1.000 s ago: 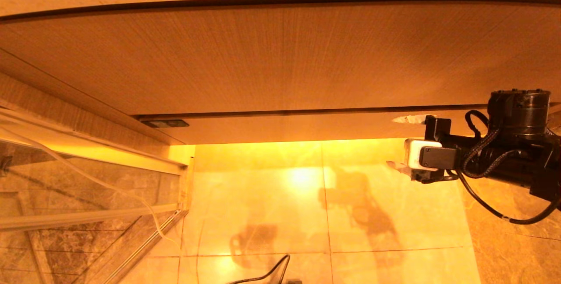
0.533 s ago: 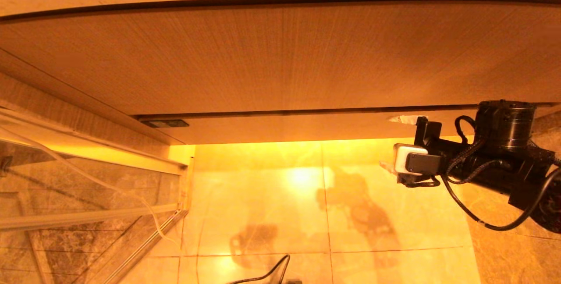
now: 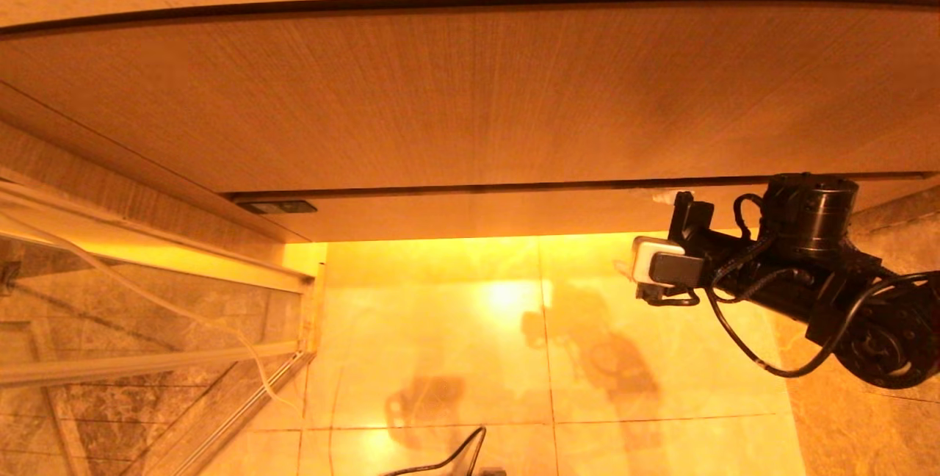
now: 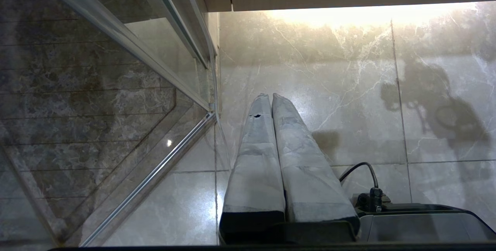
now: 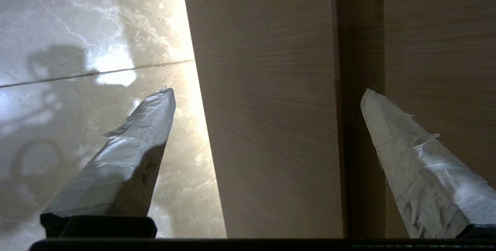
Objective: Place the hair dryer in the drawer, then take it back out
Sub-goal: Pull open the drawer
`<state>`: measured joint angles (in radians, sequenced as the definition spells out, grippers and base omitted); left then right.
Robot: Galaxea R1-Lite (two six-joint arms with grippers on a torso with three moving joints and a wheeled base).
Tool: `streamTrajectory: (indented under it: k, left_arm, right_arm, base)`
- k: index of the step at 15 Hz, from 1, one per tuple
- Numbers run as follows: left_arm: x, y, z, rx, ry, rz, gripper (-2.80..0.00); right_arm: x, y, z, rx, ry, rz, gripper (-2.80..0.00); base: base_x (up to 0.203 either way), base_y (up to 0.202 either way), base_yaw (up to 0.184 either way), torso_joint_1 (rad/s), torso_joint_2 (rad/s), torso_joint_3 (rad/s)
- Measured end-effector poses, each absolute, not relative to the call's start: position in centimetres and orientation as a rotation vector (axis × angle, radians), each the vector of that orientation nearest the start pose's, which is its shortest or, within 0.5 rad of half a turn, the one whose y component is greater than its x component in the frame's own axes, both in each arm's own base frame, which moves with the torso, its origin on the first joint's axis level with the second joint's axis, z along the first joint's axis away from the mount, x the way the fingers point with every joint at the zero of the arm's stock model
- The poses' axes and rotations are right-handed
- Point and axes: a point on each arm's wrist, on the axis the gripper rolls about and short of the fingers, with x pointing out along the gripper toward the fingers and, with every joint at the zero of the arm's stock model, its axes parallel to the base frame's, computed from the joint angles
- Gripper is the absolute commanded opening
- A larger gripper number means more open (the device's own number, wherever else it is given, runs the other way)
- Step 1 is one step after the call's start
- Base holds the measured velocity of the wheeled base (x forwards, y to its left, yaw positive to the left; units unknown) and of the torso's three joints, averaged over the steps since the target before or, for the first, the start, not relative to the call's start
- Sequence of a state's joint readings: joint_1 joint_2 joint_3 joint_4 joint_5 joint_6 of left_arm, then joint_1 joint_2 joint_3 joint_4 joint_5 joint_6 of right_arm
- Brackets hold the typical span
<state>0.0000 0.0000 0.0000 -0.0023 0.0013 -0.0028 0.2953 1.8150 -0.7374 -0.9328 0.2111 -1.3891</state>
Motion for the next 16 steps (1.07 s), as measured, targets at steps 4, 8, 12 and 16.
streamTrajectory:
  k: [4, 8, 12, 16]
  left_arm:
    - [-2.3, 0.0, 7.6, -0.002, -0.003, 0.001, -2.80]
    - [-2.3, 0.0, 7.6, -0.002, -0.003, 0.001, -2.80]
    - [-2.3, 0.0, 7.6, -0.003, -0.003, 0.001, -2.80]
    - [-2.3, 0.0, 7.6, -0.002, -0.003, 0.001, -2.80]
  right_arm:
    - [31.7, 10.2, 15.4, -1.348, -0.227, 0.532, 0.00]
    - [33.0, 10.3, 15.4, -1.348, -0.238, 0.517, 0.00]
    - [34.1, 9.9, 15.5, -1.349, -0.264, 0.474, 0.00]
    - [34.5, 9.6, 15.4, -1.352, -0.262, 0.457, 0.00]
  base:
    - [0.000, 0.000, 0.000, 0.000, 0.00, 0.000]
    - [0.000, 0.000, 0.000, 0.000, 0.00, 0.000]
    - [0.000, 0.000, 0.000, 0.000, 0.00, 0.000]
    - [0.000, 0.000, 0.000, 0.000, 0.00, 0.000]
